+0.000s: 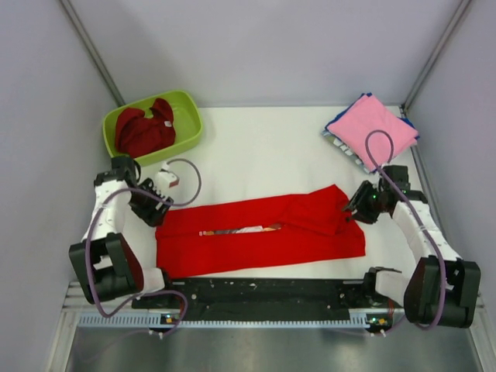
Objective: Fold and stack the t-shirts
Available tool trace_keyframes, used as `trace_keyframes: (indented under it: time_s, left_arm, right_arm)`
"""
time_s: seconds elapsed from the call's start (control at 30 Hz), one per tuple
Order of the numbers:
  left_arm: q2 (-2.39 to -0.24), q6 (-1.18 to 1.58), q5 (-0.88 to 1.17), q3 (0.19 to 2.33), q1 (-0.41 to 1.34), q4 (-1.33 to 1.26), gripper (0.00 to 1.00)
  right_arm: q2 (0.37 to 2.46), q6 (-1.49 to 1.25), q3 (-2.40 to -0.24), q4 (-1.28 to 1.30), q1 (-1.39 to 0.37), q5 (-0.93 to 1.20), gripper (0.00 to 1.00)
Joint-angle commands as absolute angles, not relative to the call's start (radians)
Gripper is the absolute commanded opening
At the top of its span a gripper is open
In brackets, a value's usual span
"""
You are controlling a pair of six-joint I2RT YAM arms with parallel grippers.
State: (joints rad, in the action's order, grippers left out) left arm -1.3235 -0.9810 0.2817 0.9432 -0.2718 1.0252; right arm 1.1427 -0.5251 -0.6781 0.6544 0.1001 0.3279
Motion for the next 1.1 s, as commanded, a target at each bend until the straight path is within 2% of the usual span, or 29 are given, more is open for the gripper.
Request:
trace_keyframes:
  time_s: [0.0, 0.07, 0.23, 0.43, 0.53, 0.63, 0.8, 0.97, 1.07]
  left_arm:
    - [-1.342, -0.909, 0.405, 1.142, -0.224, 1.098, 0.70]
    - [-1.357, -0.832, 0.454, 1.201, -0.145, 1.101, 0.66]
    - [-1.440, -0.625, 0.492, 1.314, 0.234, 1.013, 0.66]
    - [-1.685, -0.335, 0.575, 1.532, 0.546, 0.819, 0.66]
    - [-1.814, -0.233, 0.594, 1.607, 0.653, 0.714, 0.65]
    - [-1.949, -0.155, 0.595, 1.656, 0.721, 0.632, 0.65]
    - [-2.126, -0.071, 0.588, 1.787, 0.772, 0.649, 0.62]
    - [-2.192, -0.083, 0.485, 1.841, 0.776, 0.650, 0.60]
    - [-2.209, -0.081, 0.508, 1.844, 0.776, 0.644, 0.58]
  right_arm:
    - [1.138, -0.486, -0.781, 0.632, 0.075, 0.267, 0.43]
    - [1.186, -0.474, -0.813, 0.632, 0.068, 0.279, 0.44]
    - [1.302, -0.505, -0.789, 0.630, 0.066, 0.371, 0.44]
    - [1.286, -0.528, -0.686, 0.591, 0.054, 0.393, 0.43]
    - [1.270, -0.552, -0.649, 0.557, 0.054, 0.411, 0.40]
    - [1.267, -0.571, -0.614, 0.519, 0.054, 0.423, 0.35]
    - [1.295, -0.569, -0.592, 0.472, 0.054, 0.446, 0.26]
    - [1.284, -0.557, -0.592, 0.472, 0.054, 0.439, 0.15]
    - [1.307, -0.549, -0.595, 0.466, 0.054, 0.454, 0.08]
